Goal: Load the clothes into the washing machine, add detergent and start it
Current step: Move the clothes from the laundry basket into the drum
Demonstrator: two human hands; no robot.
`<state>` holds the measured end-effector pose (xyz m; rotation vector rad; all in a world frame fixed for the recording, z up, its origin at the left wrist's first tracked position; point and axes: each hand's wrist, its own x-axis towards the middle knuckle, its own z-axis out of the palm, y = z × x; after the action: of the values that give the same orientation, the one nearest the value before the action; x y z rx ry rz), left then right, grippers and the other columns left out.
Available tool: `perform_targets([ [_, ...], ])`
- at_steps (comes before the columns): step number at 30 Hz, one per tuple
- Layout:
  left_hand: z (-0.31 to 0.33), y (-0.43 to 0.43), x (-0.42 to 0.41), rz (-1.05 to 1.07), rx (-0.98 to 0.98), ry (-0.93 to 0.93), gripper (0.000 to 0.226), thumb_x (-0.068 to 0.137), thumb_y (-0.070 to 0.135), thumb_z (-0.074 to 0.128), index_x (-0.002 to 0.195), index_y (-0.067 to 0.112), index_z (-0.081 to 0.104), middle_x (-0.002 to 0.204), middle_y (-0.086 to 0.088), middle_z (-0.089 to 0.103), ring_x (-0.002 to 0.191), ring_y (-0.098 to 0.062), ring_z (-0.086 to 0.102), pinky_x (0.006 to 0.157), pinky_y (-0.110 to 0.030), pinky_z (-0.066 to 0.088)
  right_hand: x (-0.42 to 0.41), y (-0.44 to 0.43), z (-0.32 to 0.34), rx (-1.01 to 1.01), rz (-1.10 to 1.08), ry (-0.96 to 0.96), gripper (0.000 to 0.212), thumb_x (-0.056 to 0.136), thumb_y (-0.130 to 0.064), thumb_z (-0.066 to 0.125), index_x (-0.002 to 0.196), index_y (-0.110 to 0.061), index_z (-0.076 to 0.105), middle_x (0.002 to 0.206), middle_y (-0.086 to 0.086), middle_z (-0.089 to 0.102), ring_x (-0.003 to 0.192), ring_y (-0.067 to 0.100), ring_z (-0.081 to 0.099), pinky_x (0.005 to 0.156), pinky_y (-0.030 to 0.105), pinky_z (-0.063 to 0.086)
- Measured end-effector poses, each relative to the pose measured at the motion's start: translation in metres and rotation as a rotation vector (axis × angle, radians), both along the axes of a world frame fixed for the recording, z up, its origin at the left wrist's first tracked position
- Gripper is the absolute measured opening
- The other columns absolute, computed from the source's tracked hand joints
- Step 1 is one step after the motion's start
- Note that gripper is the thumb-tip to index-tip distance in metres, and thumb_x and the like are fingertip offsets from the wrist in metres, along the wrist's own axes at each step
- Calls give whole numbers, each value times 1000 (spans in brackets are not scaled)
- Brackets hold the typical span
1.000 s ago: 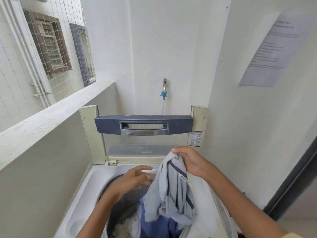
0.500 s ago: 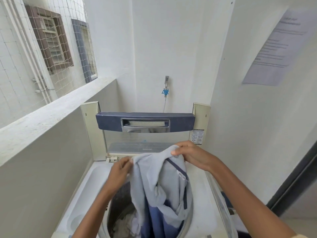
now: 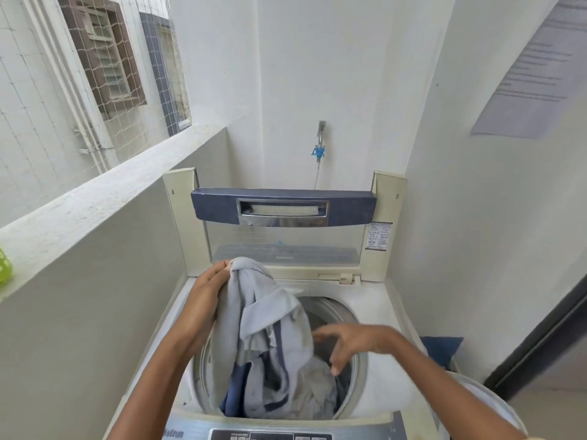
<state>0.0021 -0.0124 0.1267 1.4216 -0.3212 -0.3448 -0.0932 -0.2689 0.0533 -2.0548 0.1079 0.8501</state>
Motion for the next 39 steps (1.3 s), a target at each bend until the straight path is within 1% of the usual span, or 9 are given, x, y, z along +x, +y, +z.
perform_targets([
  [2, -2, 2, 1, -9, -7, -2, 31, 98, 11, 34, 93, 13, 65, 87, 2, 72, 82, -9, 65, 76, -27, 47, -9, 28, -29, 21, -47, -17, 92, 74, -1, 73, 146, -26, 21, 141, -8, 33, 89, -5, 59, 97, 38, 48],
  [5, -5, 3, 1, -29, -26, 6, 32, 98, 11, 32, 99, 8, 63, 89, -1, 71, 83, -10, 66, 76, -27, 49, -13, 64, -69, 119, -215, -48, 92, 75, -7, 69, 146, -33, 17, 146, -6, 33, 108, 15, 57, 93, 36, 48],
  [8, -9, 5, 4, -53, -52, 39, 31, 98, 14, 32, 107, 5, 60, 93, -3, 69, 87, -12, 65, 74, -23, 52, -13, 84, -77, 184, -357, -41, 63, 85, -10, 60, 139, -27, 31, 127, -4, 49, 85, 7, 58, 71, 17, 47],
  [12, -11, 8, 4, -21, -65, 51, 32, 98, 12, 30, 100, 8, 62, 89, -2, 70, 81, -9, 66, 68, -20, 55, -13, 75, -71, 134, -376, -70, 28, 93, -14, 46, 117, -7, 57, 99, 4, 64, 72, 6, 62, 73, 22, 48],
  [16, -23, 29, 18, 259, 219, -120, 29, 99, 13, 35, 90, 17, 62, 90, -4, 64, 82, -15, 56, 73, -29, 43, -20, 31, -42, 192, -611, -226, 18, 95, -13, 47, 81, -14, 58, 78, 10, 56, 66, 24, 60, 56, 26, 44],
  [19, -43, 56, 33, 268, 490, -205, 28, 98, 14, 39, 80, 13, 60, 80, -7, 59, 79, -21, 51, 74, -37, 40, -30, 0, -6, 267, -829, -396, 24, 93, -9, 50, 70, -13, 56, 67, 6, 52, 61, 17, 49, 49, 21, 38],
  [24, -58, 63, 27, 182, 680, -266, 26, 97, 6, 39, 82, 9, 61, 72, -1, 55, 68, -16, 48, 66, -26, 38, -33, -10, 34, 418, -924, -551, 13, 91, -13, 54, 79, -9, 58, 70, 6, 56, 61, 14, 54, 49, 20, 43],
  [31, -60, 48, 29, 194, 699, -200, 26, 93, 0, 34, 88, -14, 55, 84, -22, 55, 76, -25, 46, 62, -30, 32, -30, 4, 47, 564, -946, -502, 18, 93, -14, 52, 76, -12, 59, 70, 1, 63, 65, 13, 58, 54, 23, 46],
  [39, -69, 23, 43, 83, 693, -32, 27, 91, 5, 40, 68, 1, 53, 74, -14, 53, 71, -24, 45, 65, -32, 32, -1, 11, 24, 486, -1014, -415, 16, 90, -15, 55, 75, -15, 58, 74, 7, 55, 67, 19, 51, 56, 26, 39],
])
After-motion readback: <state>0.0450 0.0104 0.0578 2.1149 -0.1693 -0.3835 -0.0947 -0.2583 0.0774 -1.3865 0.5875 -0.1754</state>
